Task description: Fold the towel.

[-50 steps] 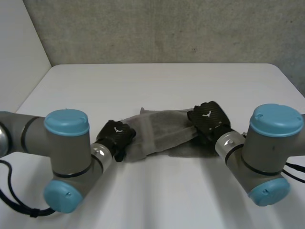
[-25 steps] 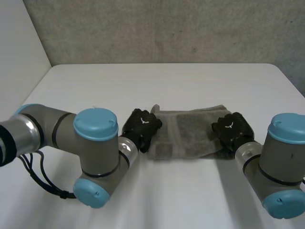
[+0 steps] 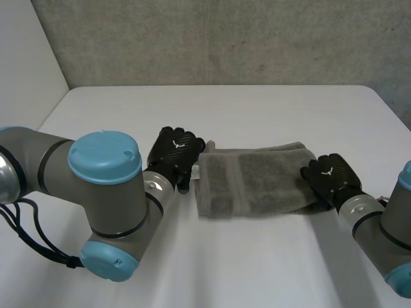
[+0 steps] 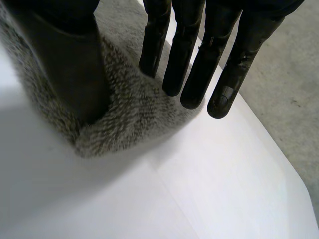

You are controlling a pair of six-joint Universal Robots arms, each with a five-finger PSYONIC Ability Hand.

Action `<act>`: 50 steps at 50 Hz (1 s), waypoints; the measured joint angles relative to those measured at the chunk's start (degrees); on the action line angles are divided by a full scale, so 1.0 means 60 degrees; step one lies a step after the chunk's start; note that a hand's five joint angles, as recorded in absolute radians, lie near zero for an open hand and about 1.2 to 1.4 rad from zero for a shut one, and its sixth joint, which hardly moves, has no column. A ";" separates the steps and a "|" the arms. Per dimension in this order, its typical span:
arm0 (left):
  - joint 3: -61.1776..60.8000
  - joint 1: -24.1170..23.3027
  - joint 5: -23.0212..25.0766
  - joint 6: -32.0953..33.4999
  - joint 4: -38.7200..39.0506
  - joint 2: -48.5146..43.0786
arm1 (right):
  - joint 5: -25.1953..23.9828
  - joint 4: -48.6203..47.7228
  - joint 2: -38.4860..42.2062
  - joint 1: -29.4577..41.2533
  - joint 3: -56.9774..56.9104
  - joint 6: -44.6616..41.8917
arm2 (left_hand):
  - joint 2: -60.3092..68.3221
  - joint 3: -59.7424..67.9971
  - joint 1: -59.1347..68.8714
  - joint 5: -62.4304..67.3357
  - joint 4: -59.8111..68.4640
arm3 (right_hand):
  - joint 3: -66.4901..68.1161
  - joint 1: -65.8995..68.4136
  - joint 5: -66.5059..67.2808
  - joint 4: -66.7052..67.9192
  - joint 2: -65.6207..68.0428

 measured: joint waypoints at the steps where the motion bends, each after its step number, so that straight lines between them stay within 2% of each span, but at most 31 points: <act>1: 0.0000 0.0004 0.0002 -0.0032 -0.0006 0.0006 | 0.0002 -0.0006 0.0008 -0.0026 -0.0007 -0.0001 | 0.0000 -0.0002 -0.0001 -0.0002 0.0000 | 0.0204 0.0211 0.0135 0.0139 0.0213; 4: -0.0004 0.0037 0.0018 -0.0276 -0.0050 0.0030 | 0.0009 -0.0017 0.0061 -0.0181 -0.0064 -0.0006 | -0.0001 -0.0040 -0.0016 -0.0011 -0.0001 | 0.2363 0.2393 0.2374 0.2405 0.2458; 8: -0.0020 0.0087 0.0032 -0.0475 -0.0079 0.0040 | 0.0030 0.0037 0.0091 -0.0241 -0.0173 -0.0037 | -0.0001 -0.0040 -0.0018 -0.0014 0.0000 | 0.4238 0.3744 0.4253 0.4305 0.3912; 17: -0.0058 0.0333 0.0053 -0.0675 -0.0101 0.0279 | 0.0090 0.0311 -0.0113 0.0090 -0.1053 -0.0529 | -0.0001 -0.0042 -0.0018 -0.0025 -0.0001 | 0.4352 0.3838 0.4291 0.4429 0.3912; 22: -0.0077 0.0658 0.0095 -0.0695 -0.0096 0.0637 | 0.0071 0.0771 -0.0149 0.1334 -0.1964 -0.0849 | -0.0001 -0.0043 -0.0019 -0.0049 0.0000 | 0.4357 0.3880 0.4292 0.4429 0.3933; 25: -0.0045 0.0888 0.0137 -0.0787 -0.0090 0.0840 | 0.0057 0.1014 0.0222 0.2779 -0.2616 -0.1098 | -0.0052 -0.0065 -0.0048 -0.0057 -0.0054 | 0.4381 0.3884 0.4292 0.4430 0.4048; 30: 0.0037 0.1192 0.0174 -0.1057 -0.0077 0.1010 | 0.0044 0.1119 0.0975 0.4409 -0.3170 -0.1691 | -0.0078 -0.0092 -0.0062 -0.0069 -0.0078 | 0.4382 0.3930 0.4292 0.4429 0.4049; 36: 0.0168 0.1459 0.0187 -0.1399 -0.0063 0.1056 | -0.0020 0.1089 0.1762 0.5227 -0.3297 -0.2815 | -0.0241 -0.0236 -0.0198 -0.0207 -0.0237 | 0.4382 0.3942 0.4292 0.4430 0.4049; 37: 0.0206 0.1483 0.0191 -0.1445 -0.0061 0.1044 | -0.0037 0.1075 0.1843 0.5266 -0.3277 -0.3013 | -0.0305 -0.0283 -0.0253 -0.0259 -0.0291 | 0.3523 0.3063 0.3362 0.3535 0.3159; 38: 0.0248 0.1500 0.0194 -0.1482 -0.0060 0.1026 | -0.0047 0.1065 0.1887 0.5275 -0.3251 -0.3166 | -0.0362 -0.0336 -0.0312 -0.0314 -0.0353 | 0.1839 0.1170 0.1617 0.1827 0.1215; 39: 0.0272 0.1507 0.0197 -0.1499 -0.0060 0.1013 | -0.0047 0.1061 0.1898 0.5269 -0.3231 -0.3235 | -0.0390 -0.0357 -0.0333 -0.0340 -0.0376 | 0.1044 0.0573 0.1019 0.1032 0.0629; 42: 0.0422 0.1521 0.0214 -0.1558 -0.0055 0.0927 | -0.0029 0.1037 0.1803 0.5187 -0.3111 -0.3464 | -0.0449 -0.0407 -0.0385 -0.0385 -0.0404 | -0.4308 -0.4614 -0.4646 -0.4311 -0.4733; 44: 0.0521 0.1511 0.0224 -0.1572 -0.0050 0.0863 | -0.0015 0.1031 0.1622 0.5115 -0.2997 -0.3469 | -0.0465 -0.0417 -0.0407 -0.0412 -0.0404 | -0.5793 -0.5805 -0.5956 -0.5784 -0.5947; 50: 0.0933 0.1395 0.0306 -0.1735 -0.0044 0.0566 | 0.0014 0.1036 0.0679 0.4704 -0.2500 -0.2852 | -0.0516 -0.0478 -0.0462 -0.0472 -0.0474 | -0.6056 -0.6130 -0.6043 -0.5975 -0.6085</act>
